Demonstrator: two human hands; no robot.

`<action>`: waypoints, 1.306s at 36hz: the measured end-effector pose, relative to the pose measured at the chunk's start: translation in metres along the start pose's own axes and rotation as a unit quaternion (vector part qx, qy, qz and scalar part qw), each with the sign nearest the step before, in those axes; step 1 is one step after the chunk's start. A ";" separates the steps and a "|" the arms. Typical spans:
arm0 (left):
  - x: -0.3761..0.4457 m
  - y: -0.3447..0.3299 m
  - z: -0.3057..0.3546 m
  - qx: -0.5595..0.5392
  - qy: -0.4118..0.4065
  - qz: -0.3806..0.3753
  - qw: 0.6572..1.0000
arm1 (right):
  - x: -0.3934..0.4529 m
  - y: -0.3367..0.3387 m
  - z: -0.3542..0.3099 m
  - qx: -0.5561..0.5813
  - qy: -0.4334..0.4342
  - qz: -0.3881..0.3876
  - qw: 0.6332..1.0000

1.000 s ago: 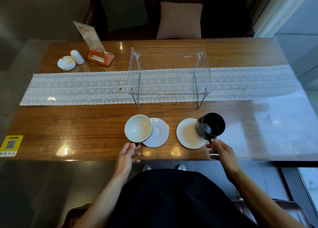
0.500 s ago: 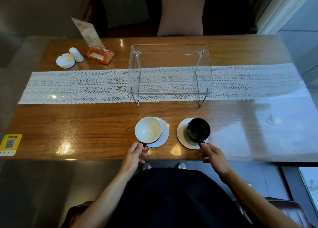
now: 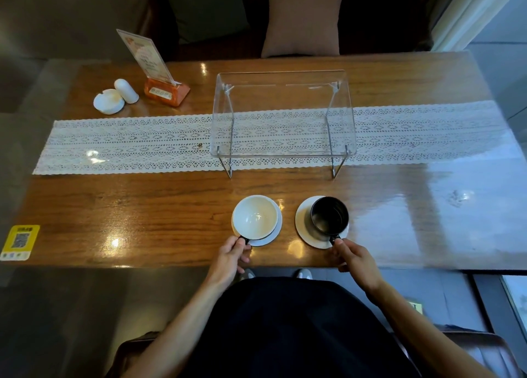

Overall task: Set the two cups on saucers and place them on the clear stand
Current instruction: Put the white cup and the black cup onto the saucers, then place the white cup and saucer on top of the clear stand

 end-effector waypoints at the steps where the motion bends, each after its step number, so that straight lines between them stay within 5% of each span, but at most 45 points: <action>1: 0.000 0.000 0.000 0.006 -0.001 -0.003 1.000 | 0.000 0.000 -0.001 0.000 0.001 -0.003 1.000; 22: 0.000 0.011 -0.001 0.024 -0.004 -0.013 1.000 | -0.010 0.008 -0.009 0.026 -0.019 -0.004 0.999; 29: 0.000 0.026 -0.001 0.008 0.011 0.064 0.998 | -0.011 0.019 -0.003 0.020 -0.025 0.144 0.989; 47: 0.039 0.031 0.010 0.114 0.063 0.085 0.988 | 0.006 0.021 0.011 0.058 -0.158 0.074 0.983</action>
Point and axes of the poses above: each hand's wrist, its own x-axis towards the middle knuckle, its own y-axis out of the back of the hand, z = x × y, the point moved 3 cm from there along x, towards the middle knuckle, and after that the axes turned 8 degrees about -z, right-handed, at the moved point
